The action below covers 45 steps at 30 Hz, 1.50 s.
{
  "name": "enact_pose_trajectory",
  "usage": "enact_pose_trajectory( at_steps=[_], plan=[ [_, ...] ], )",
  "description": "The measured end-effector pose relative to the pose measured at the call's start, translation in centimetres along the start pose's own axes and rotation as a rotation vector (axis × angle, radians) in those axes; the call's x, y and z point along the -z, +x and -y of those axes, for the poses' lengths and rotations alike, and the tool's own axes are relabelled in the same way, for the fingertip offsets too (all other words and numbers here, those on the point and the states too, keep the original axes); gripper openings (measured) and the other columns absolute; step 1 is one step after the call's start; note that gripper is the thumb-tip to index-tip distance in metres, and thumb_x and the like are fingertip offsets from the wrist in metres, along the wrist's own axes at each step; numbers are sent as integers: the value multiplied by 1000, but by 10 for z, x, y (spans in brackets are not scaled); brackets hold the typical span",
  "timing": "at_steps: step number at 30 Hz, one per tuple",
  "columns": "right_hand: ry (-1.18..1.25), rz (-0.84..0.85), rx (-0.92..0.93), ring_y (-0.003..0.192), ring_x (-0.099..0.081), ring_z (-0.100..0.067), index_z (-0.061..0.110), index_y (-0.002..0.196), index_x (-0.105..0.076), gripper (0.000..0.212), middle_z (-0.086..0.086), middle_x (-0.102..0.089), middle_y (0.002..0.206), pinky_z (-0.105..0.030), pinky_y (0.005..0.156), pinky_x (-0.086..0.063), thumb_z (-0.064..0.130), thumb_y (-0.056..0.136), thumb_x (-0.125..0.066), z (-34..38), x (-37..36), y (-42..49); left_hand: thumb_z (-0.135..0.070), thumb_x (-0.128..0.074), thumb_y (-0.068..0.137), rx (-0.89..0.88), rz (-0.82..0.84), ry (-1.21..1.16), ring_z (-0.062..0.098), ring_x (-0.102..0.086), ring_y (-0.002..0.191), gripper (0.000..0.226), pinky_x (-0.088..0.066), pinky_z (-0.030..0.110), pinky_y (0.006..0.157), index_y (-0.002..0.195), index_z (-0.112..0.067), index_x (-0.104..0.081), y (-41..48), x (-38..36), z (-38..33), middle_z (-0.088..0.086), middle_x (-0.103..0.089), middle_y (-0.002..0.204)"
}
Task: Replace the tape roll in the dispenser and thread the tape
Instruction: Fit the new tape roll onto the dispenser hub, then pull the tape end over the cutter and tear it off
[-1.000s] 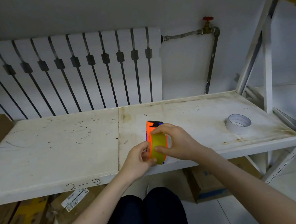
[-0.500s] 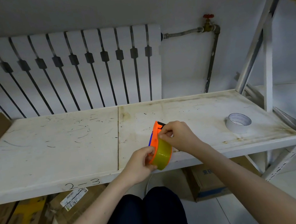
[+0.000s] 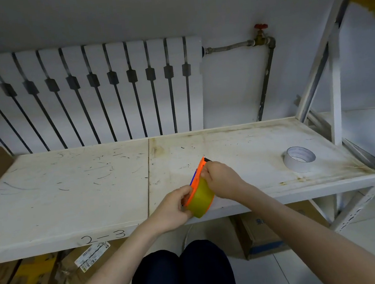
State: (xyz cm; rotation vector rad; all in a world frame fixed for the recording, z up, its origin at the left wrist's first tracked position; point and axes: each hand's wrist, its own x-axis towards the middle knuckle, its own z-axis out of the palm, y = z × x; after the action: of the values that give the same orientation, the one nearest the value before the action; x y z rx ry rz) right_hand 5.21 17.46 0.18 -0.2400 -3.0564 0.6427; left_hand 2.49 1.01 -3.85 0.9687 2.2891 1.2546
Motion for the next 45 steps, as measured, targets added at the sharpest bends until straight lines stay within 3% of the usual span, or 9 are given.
enact_pose_trajectory(
  at_steps=[3, 6, 10, 16, 24, 30, 36, 41, 45],
  plan=[
    [94, -53, -68, 79, -48, -24, 17, 66, -37, 32, -4, -47, 77, -32, 67, -37, 7, 96, -39, 2, -8, 0, -25, -78, 65, 117, -37, 51, 13, -56, 91, 62, -51, 34, 77, 117, -23, -45, -4, -6, -14, -4, -57, 104],
    [138, -69, -41, 81, -52, -22, 8, 91, -55, 16, -3, -54, 83, -31, 69, -41, 9, 97, -39, 8, -10, -2, -38, -83, 58, 199, -223, 292, 18, -57, 100, 87, -53, 31, 77, 129, -28, -34, -4, -20, -24, -7, -55, 112],
    [149, -135, 33, 90, -57, -24, 5, 103, -57, 20, -13, -60, 104, -32, 75, -46, 10, 96, -39, 8, -6, -7, -38, -76, 71, 110, -451, 328, 14, -62, 95, 55, -51, 25, 70, 119, -30, -51, -1, -19, -28, -6, -67, 109],
    [194, -124, 55, 82, -54, -20, 11, 98, -52, 17, -6, -57, 90, -29, 65, -44, 16, 99, -36, 6, 0, -12, -30, -80, 70, 118, -361, 265, 7, -50, 88, 57, -36, 14, 63, 122, -28, -57, -2, -7, -36, -6, -64, 108],
    [274, -48, 211, 78, -54, -17, 19, 88, -50, 16, -1, -57, 84, -33, 69, -48, 12, 96, -38, 12, 6, -19, -26, -83, 63, 199, -208, 186, 15, -57, 88, 59, -48, 27, 71, 118, -28, -61, 2, 5, -31, -2, -64, 100],
    [420, 30, 360, 70, -50, -4, 17, 85, -51, 18, 12, -51, 74, -15, 65, -41, 8, 96, -41, 35, 16, -26, -27, -73, 72, 221, -193, 196, 2, -53, 62, 26, -37, 19, 51, 65, -35, -49, 7, 7, -41, -13, -54, 64],
    [878, -15, 241, 63, -49, -4, 14, 74, -52, 29, 2, -51, 68, -14, 64, -46, 8, 99, -38, 28, 32, -23, -32, -72, 76, 137, -168, 154, 17, -63, 89, 32, -53, 35, 77, 105, -30, -58, 7, 9, -54, -4, -67, 95],
    [936, 22, 116, 64, -48, -8, 15, 70, -51, 33, -1, -51, 69, -20, 65, -45, 6, 99, -37, 22, 43, -17, -40, -77, 69, 168, -200, 281, 17, -57, 103, 70, -41, 24, 75, 130, -20, -50, 3, 2, -59, 2, -62, 119],
    [1009, 28, 53, 64, -48, -10, 12, 74, -50, 29, -3, -50, 71, -21, 65, -46, 5, 99, -37, 21, 43, -17, -40, -80, 64, 216, -301, 314, 13, -52, 90, 66, -39, 24, 70, 121, -18, -55, -2, 3, -54, 1, -63, 112]
  ],
)
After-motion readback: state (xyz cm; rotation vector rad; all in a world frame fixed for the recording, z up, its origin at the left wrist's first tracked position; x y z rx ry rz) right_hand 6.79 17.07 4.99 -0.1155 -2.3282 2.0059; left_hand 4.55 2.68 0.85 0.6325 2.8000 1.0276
